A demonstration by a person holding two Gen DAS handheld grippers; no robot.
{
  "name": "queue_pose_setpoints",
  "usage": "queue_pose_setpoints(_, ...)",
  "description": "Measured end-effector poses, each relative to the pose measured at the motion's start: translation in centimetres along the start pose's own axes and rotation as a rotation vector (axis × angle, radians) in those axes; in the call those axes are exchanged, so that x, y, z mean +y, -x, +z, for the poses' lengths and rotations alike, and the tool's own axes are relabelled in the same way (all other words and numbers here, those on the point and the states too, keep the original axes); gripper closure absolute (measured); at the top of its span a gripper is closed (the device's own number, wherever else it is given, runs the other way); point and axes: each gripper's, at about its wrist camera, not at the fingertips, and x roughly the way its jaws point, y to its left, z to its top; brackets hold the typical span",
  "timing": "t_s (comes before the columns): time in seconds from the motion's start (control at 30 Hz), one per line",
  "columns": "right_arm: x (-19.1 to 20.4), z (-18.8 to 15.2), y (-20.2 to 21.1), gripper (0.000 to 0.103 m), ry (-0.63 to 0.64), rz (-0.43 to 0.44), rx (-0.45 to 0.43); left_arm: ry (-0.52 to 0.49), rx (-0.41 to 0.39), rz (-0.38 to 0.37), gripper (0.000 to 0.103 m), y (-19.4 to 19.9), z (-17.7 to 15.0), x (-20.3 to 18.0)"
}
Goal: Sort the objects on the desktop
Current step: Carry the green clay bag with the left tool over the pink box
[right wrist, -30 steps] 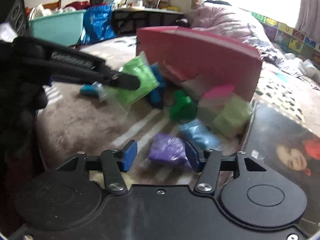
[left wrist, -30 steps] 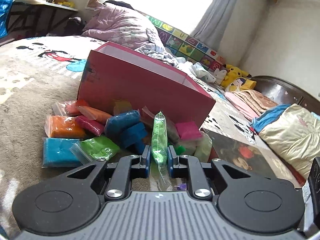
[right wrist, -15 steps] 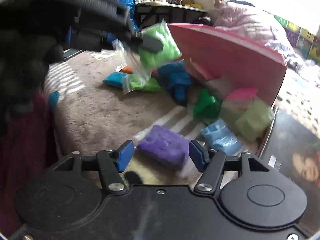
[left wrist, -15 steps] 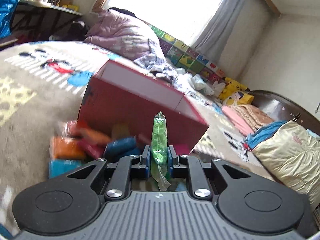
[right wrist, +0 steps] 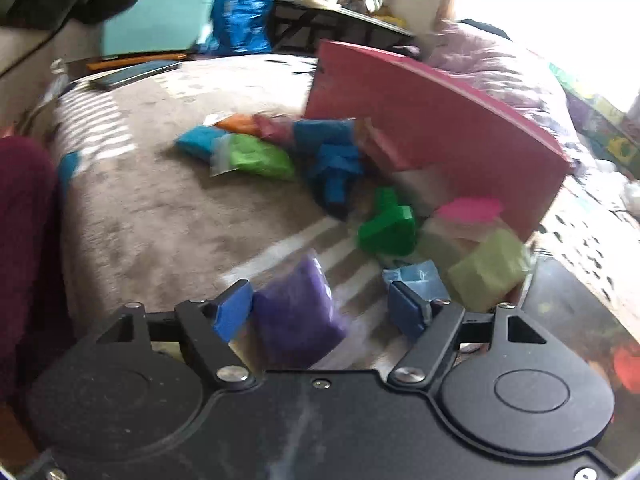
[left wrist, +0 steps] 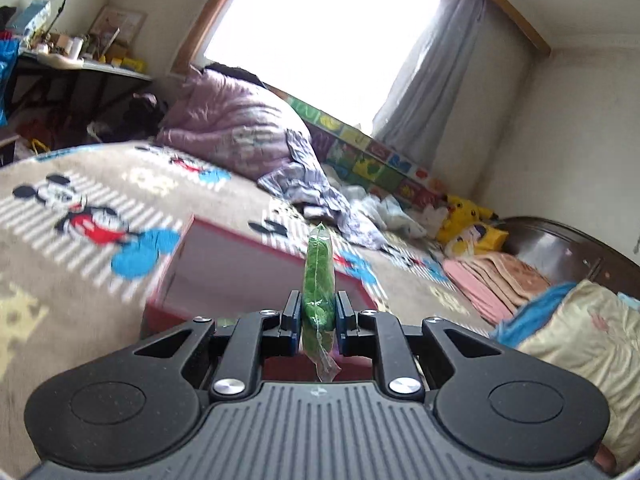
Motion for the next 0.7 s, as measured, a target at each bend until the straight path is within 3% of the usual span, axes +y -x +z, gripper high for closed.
queue_pose_setpoints(0.13,-0.2,0.2,-0.3,0.030,-0.040,-0.002,-0.001,-0.004,0.025,0.047,0.087,-2.9,2.0,0.4)
queue_pose_setpoints(0.3,-0.5,0.2,0.3,0.031,-0.015,0.120,0.007,-0.054,0.166,0.158,0.087,-8.4,2.6,1.5)
queue_pose_setpoints(0.47,-0.7,0.0,0.2,0.030,-0.005,0.155,0.020,-0.126,0.310,0.233,0.087,-13.0,2.5,2.3)
queue_pose_setpoints(0.7,-1.6,0.0,-0.2,0.030,-0.038,0.172,0.030,-0.194,0.393,0.299,0.087,-17.5,2.7,2.7)
